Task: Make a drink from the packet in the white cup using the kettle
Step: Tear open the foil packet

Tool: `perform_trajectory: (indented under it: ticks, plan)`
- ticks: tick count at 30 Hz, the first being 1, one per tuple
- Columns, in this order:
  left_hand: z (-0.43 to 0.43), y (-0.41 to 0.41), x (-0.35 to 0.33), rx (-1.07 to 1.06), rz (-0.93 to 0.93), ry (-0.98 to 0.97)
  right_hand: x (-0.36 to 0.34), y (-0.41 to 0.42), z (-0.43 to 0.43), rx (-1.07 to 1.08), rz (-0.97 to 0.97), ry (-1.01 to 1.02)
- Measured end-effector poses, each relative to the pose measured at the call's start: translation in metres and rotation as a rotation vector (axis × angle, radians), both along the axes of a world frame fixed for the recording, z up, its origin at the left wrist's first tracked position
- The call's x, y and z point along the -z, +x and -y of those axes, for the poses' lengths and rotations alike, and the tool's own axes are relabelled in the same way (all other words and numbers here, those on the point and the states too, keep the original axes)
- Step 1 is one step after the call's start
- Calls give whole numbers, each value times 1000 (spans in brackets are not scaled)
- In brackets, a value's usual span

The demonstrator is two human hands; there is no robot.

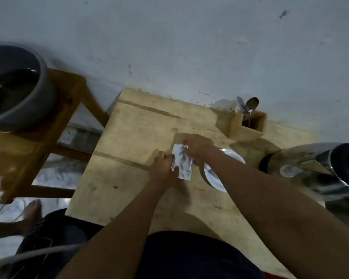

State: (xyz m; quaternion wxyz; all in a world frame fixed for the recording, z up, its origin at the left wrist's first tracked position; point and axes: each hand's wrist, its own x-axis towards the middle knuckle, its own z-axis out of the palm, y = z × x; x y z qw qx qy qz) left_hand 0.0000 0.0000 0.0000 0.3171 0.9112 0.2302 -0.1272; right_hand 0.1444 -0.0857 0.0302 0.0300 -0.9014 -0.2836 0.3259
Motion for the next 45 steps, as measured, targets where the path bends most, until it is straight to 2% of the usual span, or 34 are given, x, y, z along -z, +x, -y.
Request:
perform_trajectory:
  ticks: [2,5,10,15,19,24,32,45]
  plan:
    - [-2,0,0,-14,25,36,1,0,-1,59,22,26]
    - [-2,-1,-5,-54,49,-45,-1,-1,-3,159,12,71]
    - [-17,12,-14,-298,197,-165,-19,-1,2,279,-73,341]
    - [-39,25,-43,-374,263,-484,-52,-22,13,385,-120,640]
    - [-42,23,-70,-317,317,-608,-68,-36,25,457,-174,731]
    - [-38,16,-90,-173,333,-602,-85,-44,39,408,-158,813]
    - [-26,8,-102,-109,384,-554,-98,-48,52,270,-107,776]
    - [-16,6,-121,-11,479,-376,-132,-44,54,7,156,521]
